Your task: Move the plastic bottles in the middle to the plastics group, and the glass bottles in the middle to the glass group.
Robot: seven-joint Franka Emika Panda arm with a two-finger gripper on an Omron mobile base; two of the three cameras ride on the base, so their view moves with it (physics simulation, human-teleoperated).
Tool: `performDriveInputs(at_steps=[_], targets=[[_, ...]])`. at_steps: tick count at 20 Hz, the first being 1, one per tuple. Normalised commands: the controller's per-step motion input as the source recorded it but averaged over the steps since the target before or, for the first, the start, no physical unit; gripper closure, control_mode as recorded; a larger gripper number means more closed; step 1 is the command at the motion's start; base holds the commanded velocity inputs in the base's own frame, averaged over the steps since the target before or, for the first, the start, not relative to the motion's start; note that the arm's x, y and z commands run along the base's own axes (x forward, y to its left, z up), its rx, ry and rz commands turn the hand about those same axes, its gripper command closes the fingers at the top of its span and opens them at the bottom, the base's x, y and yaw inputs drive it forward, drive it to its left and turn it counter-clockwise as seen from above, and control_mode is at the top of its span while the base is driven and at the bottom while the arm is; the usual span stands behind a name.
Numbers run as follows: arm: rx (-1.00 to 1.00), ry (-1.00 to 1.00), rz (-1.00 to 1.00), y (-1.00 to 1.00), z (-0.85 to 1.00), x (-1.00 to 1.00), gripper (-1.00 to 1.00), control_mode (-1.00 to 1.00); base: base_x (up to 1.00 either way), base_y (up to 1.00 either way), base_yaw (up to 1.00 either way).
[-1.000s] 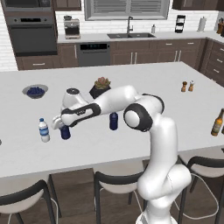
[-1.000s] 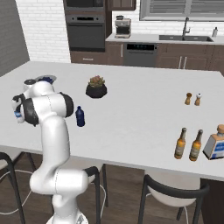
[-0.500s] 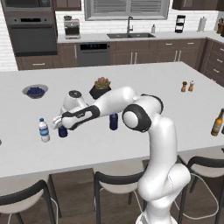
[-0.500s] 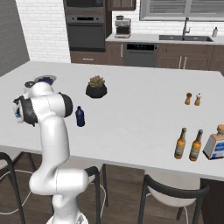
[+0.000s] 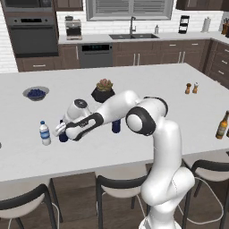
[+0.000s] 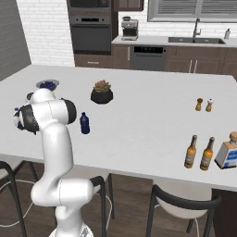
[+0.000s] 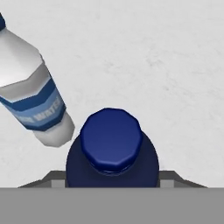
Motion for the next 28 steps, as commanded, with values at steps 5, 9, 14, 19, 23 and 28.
performDriveInputs(at_steps=[5,9,14,19,23,28], targets=[[0.00,0.00,0.05,0.14,0.00,0.00,1.00,-1.00,0.00,0.00,0.00],[0.00,0.00,0.03,0.05,0.00,0.00,1.00,-1.00,0.00,0.00,0.00],[0.00,0.00,0.00,0.00,0.00,0.00,-1.00,-1.00,0.00,0.00,0.00],[0.00,0.00,0.00,0.00,0.00,0.00,-1.00,-1.00,0.00,0.00,0.00],[0.00,0.00,0.00,0.00,0.21,0.00,-1.00,-1.00,0.00,0.00,0.00],[0.00,0.00,0.00,-0.04,0.52,0.00,-1.00,-1.00,0.00,0.00,0.00]])
